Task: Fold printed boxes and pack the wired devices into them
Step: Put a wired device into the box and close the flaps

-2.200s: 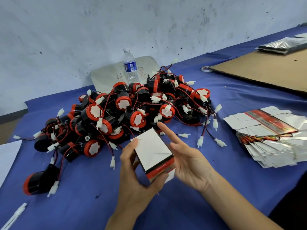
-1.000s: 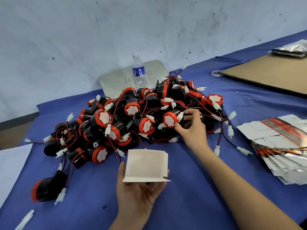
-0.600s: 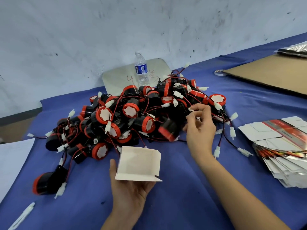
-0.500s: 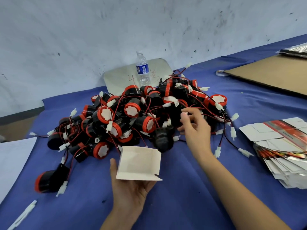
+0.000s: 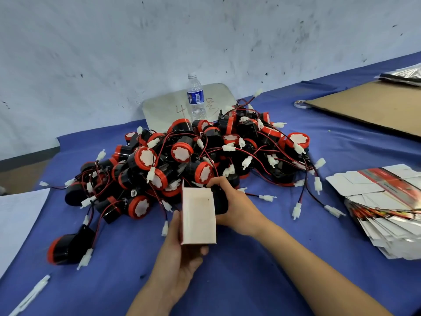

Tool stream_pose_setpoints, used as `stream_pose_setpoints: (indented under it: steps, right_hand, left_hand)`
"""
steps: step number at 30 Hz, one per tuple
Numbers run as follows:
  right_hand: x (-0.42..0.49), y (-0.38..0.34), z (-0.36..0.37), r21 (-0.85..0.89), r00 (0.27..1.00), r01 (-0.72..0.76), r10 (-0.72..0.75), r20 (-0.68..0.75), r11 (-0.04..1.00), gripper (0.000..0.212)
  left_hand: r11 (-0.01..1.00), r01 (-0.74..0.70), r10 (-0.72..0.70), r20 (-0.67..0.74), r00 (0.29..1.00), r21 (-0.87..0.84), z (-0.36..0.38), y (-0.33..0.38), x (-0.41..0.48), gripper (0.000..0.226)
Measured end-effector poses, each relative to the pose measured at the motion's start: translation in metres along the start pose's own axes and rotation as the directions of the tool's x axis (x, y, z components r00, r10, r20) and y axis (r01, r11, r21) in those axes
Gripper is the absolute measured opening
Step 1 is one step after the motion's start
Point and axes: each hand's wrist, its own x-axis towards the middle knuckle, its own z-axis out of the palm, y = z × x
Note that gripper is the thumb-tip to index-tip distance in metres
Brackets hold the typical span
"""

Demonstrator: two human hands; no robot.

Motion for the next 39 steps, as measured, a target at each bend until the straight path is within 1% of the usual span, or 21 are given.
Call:
stream_pose_setpoints:
  steps: [3, 5, 8, 10, 13, 15, 16, 18, 21, 23, 24, 26, 28, 29, 30, 31, 32, 34, 35, 37, 39]
  right_hand:
    - [0.000, -0.004, 0.007, 0.000, 0.992, 0.012, -0.011, -0.126, 1.000, 0.060]
    - [-0.001, -0.008, 0.010, 0.076, 0.969, 0.072, -0.052, -0.242, 0.995, 0.056]
    - [-0.004, -0.015, 0.011, 0.186, 0.926, 0.185, -0.107, -0.363, 0.965, 0.039]
    - [-0.006, -0.021, 0.009, 0.247, 0.885, 0.215, -0.081, -0.459, 0.945, 0.029]
    - [-0.009, -0.030, 0.003, 0.380, 0.794, 0.297, -0.005, -0.608, 0.876, 0.033]
    - [-0.013, -0.035, -0.003, 0.431, 0.750, 0.360, 0.019, -0.661, 0.827, 0.039]
    - [-0.014, -0.037, -0.005, 0.433, 0.740, 0.382, 0.010, -0.672, 0.816, 0.040]
    - [-0.016, -0.041, -0.005, 0.437, 0.750, 0.409, -0.022, -0.661, 0.801, 0.039]
    - [-0.019, -0.043, 0.004, 0.441, 0.828, 0.356, -0.059, -0.558, 0.824, 0.038]
    - [-0.019, -0.041, 0.010, 0.378, 0.867, 0.289, -0.074, -0.492, 0.879, 0.038]
    - [-0.020, -0.040, 0.011, 0.326, 0.874, 0.270, -0.089, -0.477, 0.906, 0.038]
    - [-0.019, -0.038, 0.011, 0.223, 0.863, 0.266, -0.128, -0.489, 0.938, 0.038]
    - [-0.018, -0.039, 0.009, 0.149, 0.839, 0.273, -0.160, -0.520, 0.950, 0.037]
    - [-0.018, -0.040, 0.008, 0.144, 0.836, 0.273, -0.161, -0.524, 0.951, 0.036]
    - [-0.018, -0.042, 0.008, 0.156, 0.841, 0.273, -0.157, -0.517, 0.949, 0.036]
    - [-0.019, -0.043, 0.008, 0.177, 0.852, 0.274, -0.153, -0.501, 0.945, 0.036]
    - [-0.020, -0.044, 0.008, 0.213, 0.866, 0.275, -0.146, -0.477, 0.938, 0.036]
    - [-0.022, -0.047, 0.009, 0.306, 0.895, 0.279, -0.131, -0.426, 0.910, 0.035]
    - [-0.022, -0.047, 0.010, 0.322, 0.904, 0.275, -0.131, -0.406, 0.906, 0.034]
    - [-0.021, -0.045, 0.010, 0.283, 0.919, 0.248, -0.133, -0.370, 0.927, 0.032]
    - [-0.018, -0.042, 0.008, 0.293, 0.942, 0.220, -0.125, -0.312, 0.930, 0.026]
  left_hand:
    - [0.996, -0.083, 0.086, -0.064, 0.994, 0.042, 0.001, 0.000, -0.002, 0.036]
    - [0.990, -0.137, 0.140, -0.083, 0.987, 0.038, 0.000, 0.001, -0.003, 0.032]
    - [0.985, -0.158, 0.152, -0.097, 0.984, -0.066, 0.000, 0.002, -0.006, 0.026]
    - [0.979, -0.152, 0.140, -0.093, 0.986, -0.135, 0.001, 0.004, -0.008, 0.024]
    - [0.976, -0.131, 0.119, -0.078, 0.990, -0.176, 0.000, 0.005, -0.004, 0.024]
    - [0.977, -0.113, 0.102, -0.069, 0.992, -0.181, 0.000, 0.004, 0.000, 0.028]
    - [0.981, -0.096, 0.086, -0.063, 0.994, -0.169, 0.001, 0.004, 0.002, 0.031]
    - [0.994, -0.061, 0.055, -0.062, 0.997, -0.089, 0.002, 0.001, 0.006, 0.038]
    - [0.987, -0.048, 0.063, -0.099, 0.993, 0.150, -0.001, -0.005, 0.014, 0.048]
    - [0.959, -0.097, 0.128, -0.100, 0.987, 0.267, -0.005, -0.006, 0.016, 0.051]
    - [0.941, -0.141, 0.173, -0.079, 0.982, 0.307, -0.007, -0.005, 0.017, 0.056]
    - [0.900, -0.238, 0.253, 0.008, 0.968, 0.364, -0.010, -0.004, 0.015, 0.064]
    - [0.835, -0.342, 0.342, 0.081, 0.936, 0.432, -0.012, -0.006, 0.013, 0.066]
    - [0.775, -0.395, 0.394, 0.112, 0.912, 0.493, -0.012, -0.008, 0.013, 0.073]
    - [0.704, -0.447, 0.445, 0.147, 0.883, 0.551, -0.012, -0.011, 0.012, 0.089]
    - [0.638, -0.494, 0.496, 0.176, 0.850, 0.591, -0.011, -0.013, 0.012, 0.099]
    - [0.584, -0.533, 0.548, 0.187, 0.815, 0.611, -0.011, -0.016, 0.013, 0.102]
    - [0.528, -0.587, 0.637, 0.170, 0.752, 0.615, -0.013, -0.019, 0.016, 0.095]
    - [0.531, -0.595, 0.660, 0.145, 0.737, 0.604, -0.014, -0.019, 0.017, 0.089]
    - [0.557, -0.588, 0.683, 0.080, 0.726, 0.586, -0.016, -0.018, 0.019, 0.078]
    - [0.578, -0.582, 0.692, 0.034, 0.721, 0.573, -0.018, -0.018, 0.021, 0.073]
